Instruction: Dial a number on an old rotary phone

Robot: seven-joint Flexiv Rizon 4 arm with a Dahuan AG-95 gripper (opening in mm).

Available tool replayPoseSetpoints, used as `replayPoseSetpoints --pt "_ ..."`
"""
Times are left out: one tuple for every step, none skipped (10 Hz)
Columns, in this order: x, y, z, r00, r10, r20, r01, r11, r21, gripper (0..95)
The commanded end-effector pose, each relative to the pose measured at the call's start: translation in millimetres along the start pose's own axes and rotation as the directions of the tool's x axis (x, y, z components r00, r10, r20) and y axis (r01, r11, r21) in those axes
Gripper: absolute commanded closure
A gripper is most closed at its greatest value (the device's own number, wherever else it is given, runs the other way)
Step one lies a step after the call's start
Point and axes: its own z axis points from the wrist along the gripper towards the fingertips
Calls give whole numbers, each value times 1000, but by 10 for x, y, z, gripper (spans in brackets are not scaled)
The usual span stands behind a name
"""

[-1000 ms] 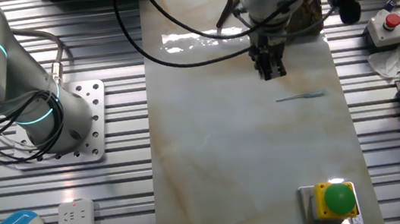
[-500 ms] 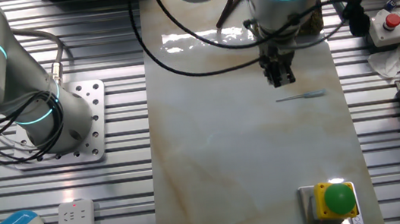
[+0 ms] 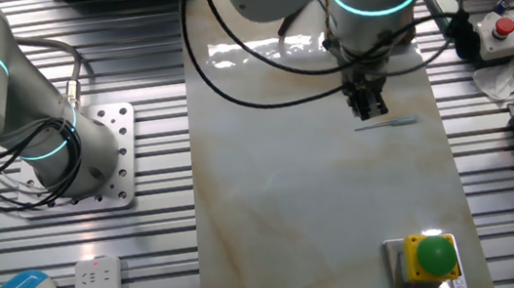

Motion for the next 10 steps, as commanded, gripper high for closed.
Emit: replayPoseSetpoints --pt "-81 -19 63 1000 -1 6 1 1000 -1 950" --pt "-134 -28 103 1000 0 10 0 1000 -1 950" --pt "-158 -32 116 1000 1 10 -1 1000 -1 950" --pt "-218 -41 138 1000 1 15 -1 1000 -1 950" --pt "-248 -45 155 1000 2 15 -2 1000 -1 950" --pt "-287 -48 188 1000 4 18 -4 1000 -3 950" --pt "-347 -52 259 1000 6 24 -6 1000 -1 950" --pt "-366 -52 282 1000 6 27 -6 1000 -1 950" --pt "-409 -52 334 999 7 32 -7 1000 0 950" --pt "-443 -51 376 999 9 34 -9 1000 1 950"
